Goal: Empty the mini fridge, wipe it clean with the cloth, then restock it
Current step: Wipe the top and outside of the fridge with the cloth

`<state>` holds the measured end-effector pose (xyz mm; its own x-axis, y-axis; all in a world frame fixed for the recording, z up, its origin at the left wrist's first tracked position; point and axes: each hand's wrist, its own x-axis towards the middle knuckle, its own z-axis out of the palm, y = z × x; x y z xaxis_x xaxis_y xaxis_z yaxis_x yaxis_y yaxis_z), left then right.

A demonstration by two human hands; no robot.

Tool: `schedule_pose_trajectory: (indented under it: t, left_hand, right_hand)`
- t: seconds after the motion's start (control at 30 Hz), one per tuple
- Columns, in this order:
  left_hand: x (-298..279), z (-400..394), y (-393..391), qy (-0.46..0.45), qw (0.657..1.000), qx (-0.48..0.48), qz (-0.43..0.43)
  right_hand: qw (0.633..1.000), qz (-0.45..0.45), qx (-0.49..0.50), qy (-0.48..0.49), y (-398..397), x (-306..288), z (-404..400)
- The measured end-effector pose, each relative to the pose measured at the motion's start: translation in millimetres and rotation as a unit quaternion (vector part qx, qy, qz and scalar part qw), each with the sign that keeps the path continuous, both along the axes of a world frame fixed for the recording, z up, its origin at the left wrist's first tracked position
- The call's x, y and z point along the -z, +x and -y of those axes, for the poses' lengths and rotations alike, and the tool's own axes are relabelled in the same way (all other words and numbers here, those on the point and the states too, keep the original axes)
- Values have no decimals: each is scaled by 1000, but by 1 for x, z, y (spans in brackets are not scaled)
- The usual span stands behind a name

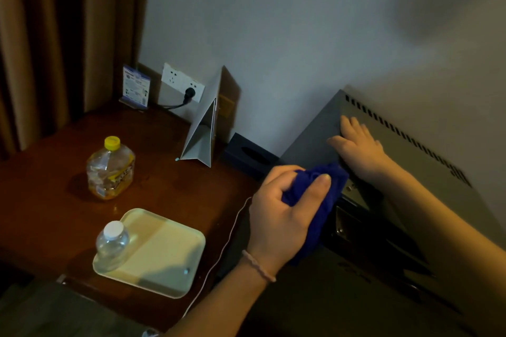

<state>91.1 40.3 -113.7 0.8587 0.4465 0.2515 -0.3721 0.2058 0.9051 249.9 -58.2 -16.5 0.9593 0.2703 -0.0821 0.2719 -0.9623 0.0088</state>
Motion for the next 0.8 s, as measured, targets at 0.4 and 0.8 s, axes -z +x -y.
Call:
schedule_pose_trajectory:
  t: [0.4, 0.8]
  left_hand:
    - [84, 2, 18, 6, 998, 13, -64]
    - [228, -5, 10, -16, 954, 53, -296]
  right_hand:
    - [1000, 1, 2, 18, -6, -4, 0]
    - [999, -9, 3, 40, -9, -4, -5]
